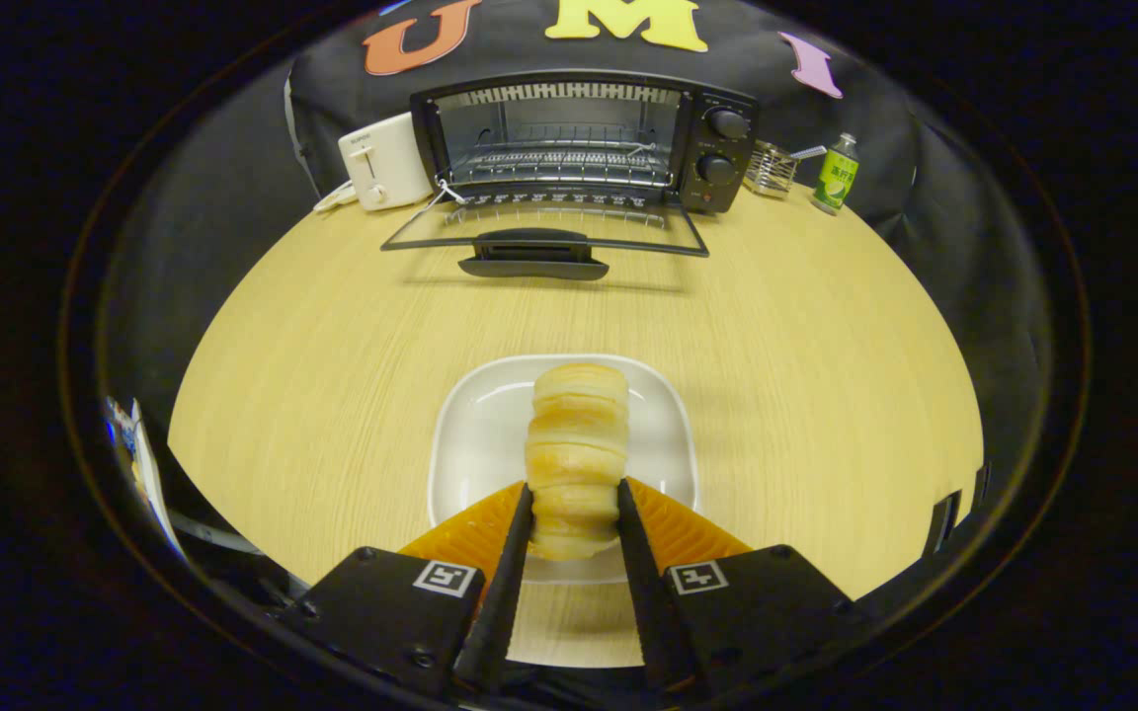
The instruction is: Open the toaster oven, put the food inside, and close the toaster oven door.
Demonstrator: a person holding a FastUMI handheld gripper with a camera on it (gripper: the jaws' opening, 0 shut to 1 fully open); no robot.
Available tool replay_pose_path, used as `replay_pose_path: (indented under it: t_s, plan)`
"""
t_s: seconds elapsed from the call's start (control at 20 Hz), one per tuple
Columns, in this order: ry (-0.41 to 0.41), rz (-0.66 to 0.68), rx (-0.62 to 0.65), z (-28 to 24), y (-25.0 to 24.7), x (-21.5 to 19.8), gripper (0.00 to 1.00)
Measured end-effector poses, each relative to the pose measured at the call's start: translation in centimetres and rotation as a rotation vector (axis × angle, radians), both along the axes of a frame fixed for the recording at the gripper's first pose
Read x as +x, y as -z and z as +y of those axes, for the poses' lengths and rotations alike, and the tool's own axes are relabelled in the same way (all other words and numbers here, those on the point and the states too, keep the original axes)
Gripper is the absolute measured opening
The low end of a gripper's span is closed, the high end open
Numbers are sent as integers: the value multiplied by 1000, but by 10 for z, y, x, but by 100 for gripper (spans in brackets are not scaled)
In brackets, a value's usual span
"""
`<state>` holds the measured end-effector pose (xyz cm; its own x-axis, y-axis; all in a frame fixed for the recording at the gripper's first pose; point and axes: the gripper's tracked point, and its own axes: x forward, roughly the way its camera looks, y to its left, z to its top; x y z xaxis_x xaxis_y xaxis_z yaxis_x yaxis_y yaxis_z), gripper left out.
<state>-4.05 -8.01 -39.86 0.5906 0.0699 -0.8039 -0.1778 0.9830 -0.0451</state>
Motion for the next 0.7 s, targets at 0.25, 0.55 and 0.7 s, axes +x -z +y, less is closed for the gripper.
replay_pose_path:
  t_s: [0.25, 0.55, 0.7]
  plan:
    - [-7, -88, 91, 12, -32, 10, 54]
    - [-60, -200, 224, 39, -67, 34, 53]
    - [-95, -325, 287, 53, -91, 56, 53]
